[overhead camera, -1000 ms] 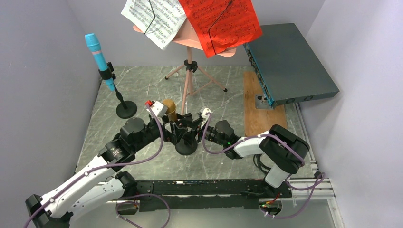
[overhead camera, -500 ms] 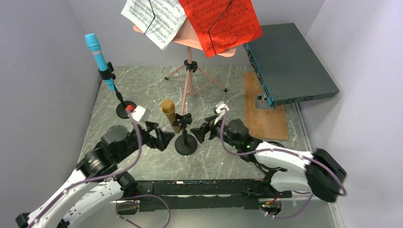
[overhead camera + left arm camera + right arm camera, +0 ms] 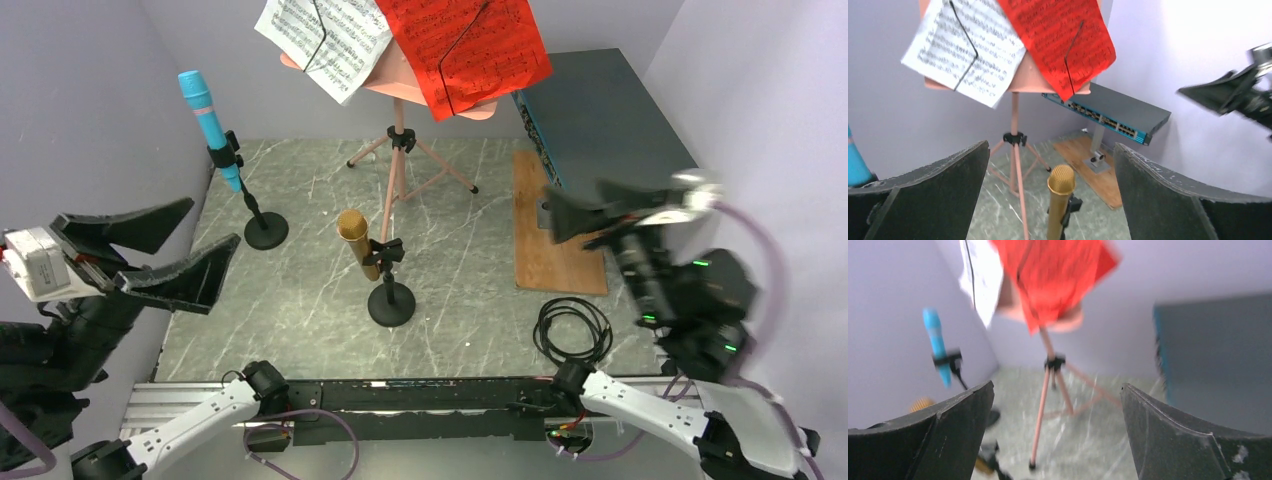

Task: Set up the instrument practice props

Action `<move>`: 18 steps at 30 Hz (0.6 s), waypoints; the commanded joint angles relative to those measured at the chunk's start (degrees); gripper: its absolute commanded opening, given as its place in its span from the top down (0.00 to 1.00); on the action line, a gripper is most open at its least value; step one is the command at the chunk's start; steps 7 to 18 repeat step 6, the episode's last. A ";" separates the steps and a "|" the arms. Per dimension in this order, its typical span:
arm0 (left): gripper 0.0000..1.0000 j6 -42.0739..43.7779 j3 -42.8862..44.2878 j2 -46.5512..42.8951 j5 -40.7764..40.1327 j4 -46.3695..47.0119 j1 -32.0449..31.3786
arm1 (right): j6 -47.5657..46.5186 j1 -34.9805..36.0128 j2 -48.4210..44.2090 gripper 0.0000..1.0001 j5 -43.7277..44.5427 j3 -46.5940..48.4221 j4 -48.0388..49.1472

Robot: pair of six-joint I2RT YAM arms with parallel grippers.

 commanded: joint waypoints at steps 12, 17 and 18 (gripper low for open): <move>0.01 9.63 9.29 10.12 3.04 1.94 0.05 | -7.70 -0.76 0.92 0.00 6.98 21.56 -8.51; 0.01 9.63 9.29 10.12 3.04 1.94 0.05 | -7.70 -0.76 0.92 0.00 6.98 21.56 -8.51; 0.01 9.63 9.29 10.12 3.04 1.94 0.05 | -7.70 -0.76 0.92 0.00 6.98 21.56 -8.51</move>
